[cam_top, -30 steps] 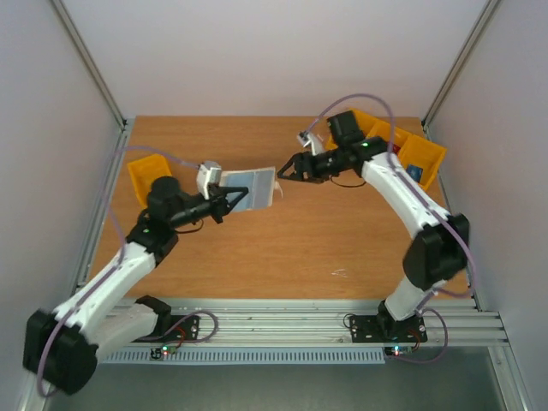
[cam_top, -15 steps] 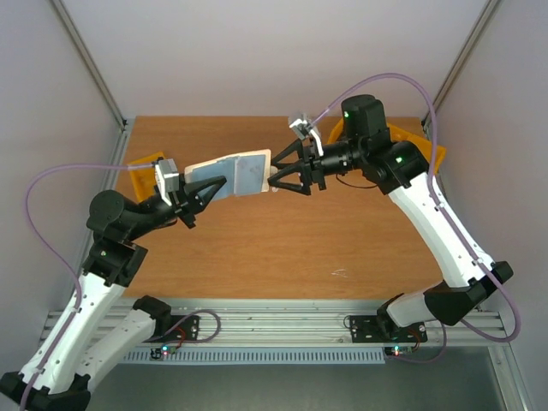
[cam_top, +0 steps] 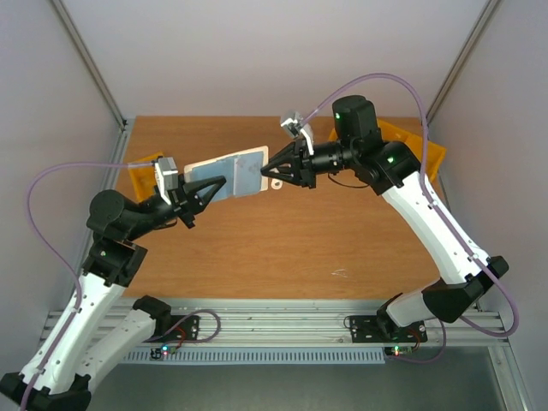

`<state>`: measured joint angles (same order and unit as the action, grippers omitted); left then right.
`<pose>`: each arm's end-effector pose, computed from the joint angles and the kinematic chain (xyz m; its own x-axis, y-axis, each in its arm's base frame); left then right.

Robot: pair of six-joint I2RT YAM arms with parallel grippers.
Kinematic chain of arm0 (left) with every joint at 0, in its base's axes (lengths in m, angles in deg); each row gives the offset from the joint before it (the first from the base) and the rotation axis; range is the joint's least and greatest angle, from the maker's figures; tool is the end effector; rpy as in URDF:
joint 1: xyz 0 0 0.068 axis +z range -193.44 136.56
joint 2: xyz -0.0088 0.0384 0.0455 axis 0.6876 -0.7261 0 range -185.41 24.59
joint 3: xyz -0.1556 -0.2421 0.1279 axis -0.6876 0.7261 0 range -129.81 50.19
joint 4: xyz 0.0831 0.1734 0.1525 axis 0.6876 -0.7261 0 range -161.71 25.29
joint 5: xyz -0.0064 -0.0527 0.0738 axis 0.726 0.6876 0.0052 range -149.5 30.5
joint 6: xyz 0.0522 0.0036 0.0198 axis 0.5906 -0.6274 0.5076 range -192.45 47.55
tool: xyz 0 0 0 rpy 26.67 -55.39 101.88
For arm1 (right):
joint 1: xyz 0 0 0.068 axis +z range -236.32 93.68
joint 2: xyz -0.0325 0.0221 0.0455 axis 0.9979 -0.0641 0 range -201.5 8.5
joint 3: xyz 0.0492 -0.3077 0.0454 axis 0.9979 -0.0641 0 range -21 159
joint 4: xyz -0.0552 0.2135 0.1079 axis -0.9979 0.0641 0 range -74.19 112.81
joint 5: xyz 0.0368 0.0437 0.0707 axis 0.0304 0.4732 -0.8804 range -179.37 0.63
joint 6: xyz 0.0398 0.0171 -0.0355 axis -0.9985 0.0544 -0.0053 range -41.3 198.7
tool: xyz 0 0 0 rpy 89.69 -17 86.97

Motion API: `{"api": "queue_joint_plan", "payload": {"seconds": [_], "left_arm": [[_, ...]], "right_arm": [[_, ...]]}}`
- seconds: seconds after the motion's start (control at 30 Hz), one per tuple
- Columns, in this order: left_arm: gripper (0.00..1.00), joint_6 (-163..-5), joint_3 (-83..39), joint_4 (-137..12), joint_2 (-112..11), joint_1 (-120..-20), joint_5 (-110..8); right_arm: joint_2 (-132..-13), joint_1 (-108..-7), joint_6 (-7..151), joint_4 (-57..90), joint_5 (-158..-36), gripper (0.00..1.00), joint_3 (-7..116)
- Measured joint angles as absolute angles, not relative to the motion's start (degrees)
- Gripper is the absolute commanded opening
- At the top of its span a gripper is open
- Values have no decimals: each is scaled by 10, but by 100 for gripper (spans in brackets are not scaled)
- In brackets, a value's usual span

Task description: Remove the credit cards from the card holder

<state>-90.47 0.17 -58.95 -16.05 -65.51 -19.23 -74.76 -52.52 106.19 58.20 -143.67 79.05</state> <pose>0.0849 -0.0613 0.4370 -0.0376 -0.2394 -0.9702 0.8974 0.4191 -0.1382 0.2084 0.1772 0.5001 0.1123 -0.2489 -0.9620 -0.9936 -0.0422 -0.1051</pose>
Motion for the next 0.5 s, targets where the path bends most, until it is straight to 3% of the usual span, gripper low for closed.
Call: {"api": "queue_joint_plan", "payload": {"seconds": [0.1, 0.37, 0.5], "left_arm": [[0, -905, 2, -588, -158, -655, -190], [0, -909, 2, -585, -155, -655, -187], [0, -915, 2, -584, -150, -655, -188]], "right_arm": [[-750, -507, 1075, 591, -1429, 23, 796], [-756, -445, 1100, 599, -1405, 23, 808], [-763, -439, 1107, 598, -1407, 43, 818]]}}
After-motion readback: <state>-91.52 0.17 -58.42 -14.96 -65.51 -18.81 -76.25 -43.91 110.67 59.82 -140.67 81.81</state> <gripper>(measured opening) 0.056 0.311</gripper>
